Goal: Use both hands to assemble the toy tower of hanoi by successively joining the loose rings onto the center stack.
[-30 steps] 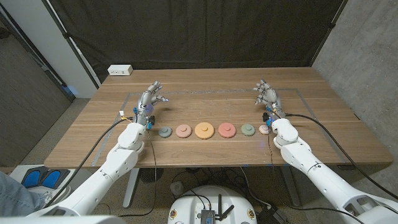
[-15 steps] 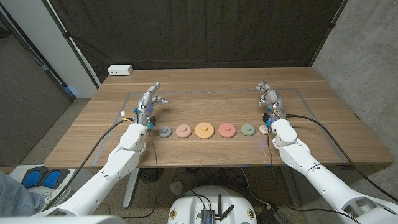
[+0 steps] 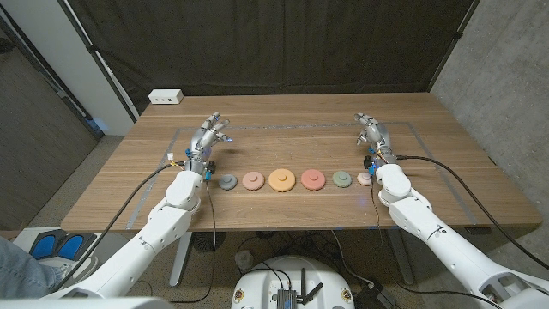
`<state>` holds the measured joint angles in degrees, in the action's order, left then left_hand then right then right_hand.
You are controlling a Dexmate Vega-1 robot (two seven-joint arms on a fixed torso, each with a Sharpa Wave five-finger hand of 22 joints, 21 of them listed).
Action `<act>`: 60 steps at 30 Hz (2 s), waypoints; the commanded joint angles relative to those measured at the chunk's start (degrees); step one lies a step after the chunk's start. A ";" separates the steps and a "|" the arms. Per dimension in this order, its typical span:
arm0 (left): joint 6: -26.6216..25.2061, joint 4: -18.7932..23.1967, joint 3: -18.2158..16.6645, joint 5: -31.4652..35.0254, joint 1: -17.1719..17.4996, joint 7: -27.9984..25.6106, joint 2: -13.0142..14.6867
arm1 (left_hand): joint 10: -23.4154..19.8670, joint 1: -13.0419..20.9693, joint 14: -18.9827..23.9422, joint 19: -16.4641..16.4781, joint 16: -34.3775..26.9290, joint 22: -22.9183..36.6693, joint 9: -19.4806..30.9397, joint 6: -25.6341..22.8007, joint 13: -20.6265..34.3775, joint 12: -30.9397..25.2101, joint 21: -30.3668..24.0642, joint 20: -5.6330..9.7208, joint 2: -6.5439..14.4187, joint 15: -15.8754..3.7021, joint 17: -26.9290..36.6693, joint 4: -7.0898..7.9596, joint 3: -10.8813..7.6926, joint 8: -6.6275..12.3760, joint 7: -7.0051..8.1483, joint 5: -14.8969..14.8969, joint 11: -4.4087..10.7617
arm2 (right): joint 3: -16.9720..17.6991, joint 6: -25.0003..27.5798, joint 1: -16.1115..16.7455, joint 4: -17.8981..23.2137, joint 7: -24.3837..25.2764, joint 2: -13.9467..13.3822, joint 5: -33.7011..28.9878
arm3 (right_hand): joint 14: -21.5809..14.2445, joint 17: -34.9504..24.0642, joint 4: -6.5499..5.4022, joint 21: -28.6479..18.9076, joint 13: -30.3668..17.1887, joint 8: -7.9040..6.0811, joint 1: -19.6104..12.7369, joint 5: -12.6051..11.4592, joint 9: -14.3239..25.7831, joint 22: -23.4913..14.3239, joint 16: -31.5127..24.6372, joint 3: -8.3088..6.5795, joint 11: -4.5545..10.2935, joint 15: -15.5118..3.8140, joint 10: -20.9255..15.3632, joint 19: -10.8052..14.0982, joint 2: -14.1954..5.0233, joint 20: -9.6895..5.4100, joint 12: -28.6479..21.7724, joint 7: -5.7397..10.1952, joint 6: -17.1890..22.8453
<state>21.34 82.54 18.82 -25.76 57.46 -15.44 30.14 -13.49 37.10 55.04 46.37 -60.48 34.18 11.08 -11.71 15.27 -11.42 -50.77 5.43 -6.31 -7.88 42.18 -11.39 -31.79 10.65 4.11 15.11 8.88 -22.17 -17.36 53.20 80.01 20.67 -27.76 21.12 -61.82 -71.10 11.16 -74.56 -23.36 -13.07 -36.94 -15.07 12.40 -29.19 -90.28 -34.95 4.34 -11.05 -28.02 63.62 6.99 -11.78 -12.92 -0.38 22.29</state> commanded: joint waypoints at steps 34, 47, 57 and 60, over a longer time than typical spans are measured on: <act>-12.86 8.19 1.86 27.46 1.32 -21.17 4.44 | -3.59 10.97 1.23 1.07 -4.60 -0.46 0.58 -2.79 2.26 -1.91 -4.24 6.48 -1.49 -4.62 -1.78 1.42 4.31 2.56 -0.66 1.62 0.86 | -3.58 25.25 3.86 17.72 17.43 -8.20 -24.62 | 1.91 0.16 -1.31 0.87 -2.89 -0.22 -9.95 2.60 0.97 1.78 0.97 0.57 1.34 -1.21 3.18 0.47 2.82 -0.83 0.37 1.70 -1.98; -24.36 11.31 5.04 40.64 0.31 -28.06 6.15 | -4.76 11.57 3.40 3.17 -6.91 -0.75 0.66 -4.84 2.58 -2.00 -5.90 6.73 -1.30 -4.61 -1.63 1.73 6.11 3.18 -0.03 1.62 1.06 | -4.90 29.82 4.61 20.54 19.14 -10.67 -32.28 | 1.91 0.20 -1.70 0.33 -3.61 -0.95 -9.84 3.12 1.36 1.76 0.88 1.09 1.53 -1.35 1.86 1.01 1.90 -0.89 -0.28 1.97 -0.66; -30.45 8.53 8.89 46.93 -1.39 -35.50 2.73 | -4.22 11.49 3.44 2.50 -7.27 -1.00 0.66 -4.73 2.56 -1.44 -6.13 6.65 -1.37 -4.62 -2.40 1.93 7.28 2.98 0.74 1.50 1.44 | -8.29 33.07 1.96 20.84 15.11 -14.93 -40.60 | 2.55 0.23 -1.84 1.00 -4.08 -0.86 -9.40 3.39 1.43 2.61 1.19 1.58 1.22 -1.18 4.42 -0.12 1.94 -0.74 0.72 2.41 -0.83; -33.47 10.20 9.82 48.89 -1.17 -35.75 3.24 | -4.28 11.43 3.45 2.45 -7.39 -1.07 0.65 -4.84 2.51 -1.35 -6.23 6.65 -1.34 -4.61 -2.58 2.00 7.57 2.99 1.13 1.44 1.45 | -9.20 33.32 1.21 20.73 13.62 -16.02 -42.48 | 3.24 0.29 -1.94 1.19 -4.24 -0.48 -9.17 3.45 1.45 2.71 1.44 1.69 1.22 -1.12 5.38 -0.98 1.75 -0.66 1.02 3.62 -1.73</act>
<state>-3.02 91.85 25.22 14.70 57.04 -45.13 34.22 -17.92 47.90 58.04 48.76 -67.40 33.18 11.60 -16.29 17.70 -13.02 -56.59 6.13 -7.46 -9.21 39.53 -9.49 -24.64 13.60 4.52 16.34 10.04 -28.22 12.84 56.60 99.74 37.90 -39.54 -13.98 -59.04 -70.80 9.28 -73.70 -27.28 -13.59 -46.53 -11.72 13.73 -26.55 -89.04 -33.70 5.55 -9.74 -23.19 63.35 9.24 -11.74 -12.07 2.27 20.86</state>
